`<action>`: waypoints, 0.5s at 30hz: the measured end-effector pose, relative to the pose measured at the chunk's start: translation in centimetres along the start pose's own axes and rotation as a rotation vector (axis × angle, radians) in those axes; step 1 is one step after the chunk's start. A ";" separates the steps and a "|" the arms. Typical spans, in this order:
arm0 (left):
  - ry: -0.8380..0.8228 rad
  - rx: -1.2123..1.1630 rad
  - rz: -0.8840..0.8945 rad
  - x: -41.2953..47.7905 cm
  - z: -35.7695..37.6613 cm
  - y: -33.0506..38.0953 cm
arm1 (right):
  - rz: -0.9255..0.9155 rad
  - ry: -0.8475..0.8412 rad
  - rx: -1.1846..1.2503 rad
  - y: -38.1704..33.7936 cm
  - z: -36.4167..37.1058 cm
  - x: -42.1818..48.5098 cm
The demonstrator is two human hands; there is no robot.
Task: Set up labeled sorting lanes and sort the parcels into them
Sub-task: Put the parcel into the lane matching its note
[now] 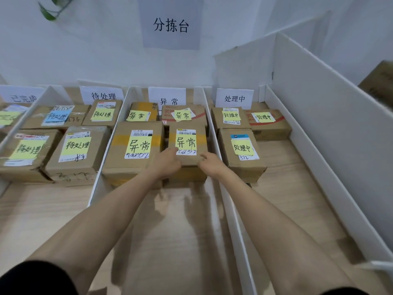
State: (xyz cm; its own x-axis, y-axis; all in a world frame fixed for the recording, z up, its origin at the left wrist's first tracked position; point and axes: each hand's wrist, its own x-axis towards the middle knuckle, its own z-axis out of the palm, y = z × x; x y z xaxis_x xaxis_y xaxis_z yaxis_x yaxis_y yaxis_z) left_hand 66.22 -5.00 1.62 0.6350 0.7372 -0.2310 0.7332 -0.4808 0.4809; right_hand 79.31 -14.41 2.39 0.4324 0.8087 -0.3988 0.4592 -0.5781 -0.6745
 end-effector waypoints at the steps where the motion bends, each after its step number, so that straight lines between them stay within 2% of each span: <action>1: 0.046 -0.048 0.000 -0.3 -0.5 0.0 | 0.002 0.018 0.054 -0.1 -0.4 -0.5; 8: 0.264 -0.190 0.033 -4.7 -5.1 1.0 | -0.098 0.139 0.245 -2.7 -2.8 -4.9; 15: 0.328 -0.231 0.049 -10.5 -10.0 0.0 | -0.251 0.184 0.310 -6.8 -3.2 -9.5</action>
State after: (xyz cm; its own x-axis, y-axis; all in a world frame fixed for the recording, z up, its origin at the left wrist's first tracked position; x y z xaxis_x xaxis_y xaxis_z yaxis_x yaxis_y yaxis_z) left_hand 57.09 -8.01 12.46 0.5288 0.8465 0.0614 0.6064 -0.4274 0.6705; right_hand 74.60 -18.49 12.72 0.4810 0.8709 -0.1007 0.3254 -0.2840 -0.9019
